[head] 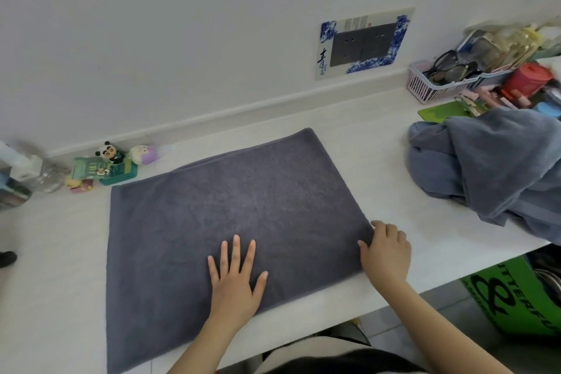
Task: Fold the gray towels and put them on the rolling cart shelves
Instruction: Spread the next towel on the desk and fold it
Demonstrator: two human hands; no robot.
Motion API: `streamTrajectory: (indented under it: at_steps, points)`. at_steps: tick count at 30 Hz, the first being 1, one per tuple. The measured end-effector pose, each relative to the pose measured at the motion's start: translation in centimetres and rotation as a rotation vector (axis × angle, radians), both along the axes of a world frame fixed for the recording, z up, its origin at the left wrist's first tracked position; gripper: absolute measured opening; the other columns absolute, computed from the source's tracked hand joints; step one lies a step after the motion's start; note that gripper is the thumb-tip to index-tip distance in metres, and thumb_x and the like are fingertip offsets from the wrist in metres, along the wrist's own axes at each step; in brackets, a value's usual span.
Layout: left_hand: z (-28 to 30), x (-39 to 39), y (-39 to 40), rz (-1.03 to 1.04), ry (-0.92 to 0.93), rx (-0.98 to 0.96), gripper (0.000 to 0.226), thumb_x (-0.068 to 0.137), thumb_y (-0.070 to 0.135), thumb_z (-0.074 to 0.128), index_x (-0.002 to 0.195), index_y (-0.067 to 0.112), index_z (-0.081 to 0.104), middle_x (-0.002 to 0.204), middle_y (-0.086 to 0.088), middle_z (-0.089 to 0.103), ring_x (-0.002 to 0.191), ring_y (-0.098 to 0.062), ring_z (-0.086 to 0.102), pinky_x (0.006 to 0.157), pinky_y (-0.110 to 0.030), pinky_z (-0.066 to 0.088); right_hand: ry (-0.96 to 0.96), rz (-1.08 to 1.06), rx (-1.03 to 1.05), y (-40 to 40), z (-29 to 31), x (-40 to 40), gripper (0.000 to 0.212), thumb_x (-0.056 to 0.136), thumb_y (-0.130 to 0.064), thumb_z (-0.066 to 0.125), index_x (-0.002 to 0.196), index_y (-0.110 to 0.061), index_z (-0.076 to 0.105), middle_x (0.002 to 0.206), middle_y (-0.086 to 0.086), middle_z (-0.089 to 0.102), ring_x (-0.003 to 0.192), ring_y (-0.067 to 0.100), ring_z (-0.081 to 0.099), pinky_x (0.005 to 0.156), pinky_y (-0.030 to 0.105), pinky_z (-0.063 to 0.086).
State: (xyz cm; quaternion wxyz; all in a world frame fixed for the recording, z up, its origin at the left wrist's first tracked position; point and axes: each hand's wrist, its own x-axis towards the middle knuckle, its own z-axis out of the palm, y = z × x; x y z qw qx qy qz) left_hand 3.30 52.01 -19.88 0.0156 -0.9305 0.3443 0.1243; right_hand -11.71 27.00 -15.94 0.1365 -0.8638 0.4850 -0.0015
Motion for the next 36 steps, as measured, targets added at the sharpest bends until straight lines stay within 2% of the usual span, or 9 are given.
streamTrajectory:
  at_steps: [4,6,8,11,16,20,27,31,36]
  points:
    - [-0.7,0.3,1.5,-0.017,-0.033,0.001,0.065,0.096,0.059,0.013,0.152,0.026,0.008,0.152,-0.01,0.032,0.139,-0.031,0.02,0.111,-0.052,0.004,-0.003,0.306,-0.007,1.8,-1.0,1.3,0.065,0.093,-0.056,0.013,0.15,-0.026,0.019,0.157,0.003,0.018,0.145,0.027,0.013,0.116,0.037,0.005]
    - [-0.7,0.6,2.1,-0.018,-0.026,0.009,0.064,0.096,0.059,0.012,0.152,0.027,0.01,0.152,-0.008,0.033,0.139,-0.03,0.021,0.111,-0.052,0.005,0.078,0.418,0.042,1.9,-2.4,1.0,0.086,0.074,-0.07,-0.025,0.148,-0.032,-0.005,0.159,-0.003,-0.004,0.145,0.016,-0.011,0.114,0.033,-0.011]
    - [-0.7,1.0,3.6,0.009,-0.021,0.012,0.065,0.095,0.06,0.012,0.15,0.027,0.02,0.152,-0.006,0.032,0.139,-0.032,0.022,0.111,-0.054,0.003,0.129,0.425,0.062,1.8,-3.3,0.8,0.089,0.063,-0.07,-0.037,0.142,-0.033,-0.019,0.156,-0.006,-0.014,0.138,0.009,-0.023,0.114,0.031,-0.017]
    - [-0.6,1.7,6.0,0.091,-0.011,0.014,0.067,0.094,0.062,0.01,0.147,0.025,0.028,0.152,-0.006,0.033,0.139,-0.033,0.022,0.11,-0.057,0.005,0.178,0.388,0.044,2.4,-3.3,1.5,0.081,0.073,-0.062,-0.025,0.146,-0.027,-0.016,0.158,-0.001,-0.013,0.142,0.014,-0.019,0.114,0.034,-0.017]
    - [0.0,1.2,5.2,0.097,0.002,-0.036,0.065,0.095,0.058,0.011,0.147,0.023,0.028,0.154,-0.01,0.027,0.142,-0.032,0.016,0.111,-0.055,0.006,0.094,0.466,-0.057,6.6,-3.0,5.8,0.061,0.092,-0.04,0.016,0.145,-0.016,0.034,0.151,0.01,0.031,0.141,0.027,0.025,0.114,0.034,-0.008]
    - [-0.6,2.4,9.2,0.181,-0.013,-0.052,0.065,0.094,0.061,0.012,0.148,0.027,0.026,0.154,-0.005,0.027,0.142,-0.03,0.021,0.111,-0.055,0.011,0.105,0.56,-0.063,8.7,-4.3,6.6,0.061,0.095,-0.054,0.0,0.149,-0.027,0.015,0.154,0.0,0.01,0.143,0.02,0.01,0.114,0.031,-0.013]
    - [-0.1,5.0,12.4,0.391,0.018,-0.102,0.071,0.089,0.063,0.017,0.148,0.025,0.028,0.155,-0.008,0.025,0.143,-0.031,0.023,0.113,-0.059,0.01,0.084,0.449,-0.09,10.2,-4.0,8.5,0.059,0.083,-0.034,0.028,0.13,-0.009,0.054,0.136,0.017,0.052,0.127,0.036,0.047,0.109,0.044,0.013]
    - [0.0,6.3,13.1,0.565,0.017,-0.148,0.071,0.086,0.058,0.007,0.151,0.028,0.016,0.159,-0.01,0.009,0.146,-0.031,0.005,0.113,-0.058,-0.001,0.049,0.524,-0.088,12.0,-3.4,10.3,0.057,0.089,-0.038,0.026,0.136,-0.014,0.049,0.141,0.014,0.047,0.133,0.034,0.04,0.112,0.042,0.009]
    - [1.6,9.3,13.7,0.77,0.017,-0.236,0.044,0.097,0.044,0.039,0.137,0.027,0.047,0.153,-0.017,0.023,0.137,-0.037,0.024,0.107,-0.053,0.024,0.111,0.529,-0.085,13.0,-4.5,11.2,0.06,0.087,-0.043,0.025,0.136,-0.018,0.05,0.141,0.015,0.047,0.132,0.037,0.04,0.11,0.045,0.01]
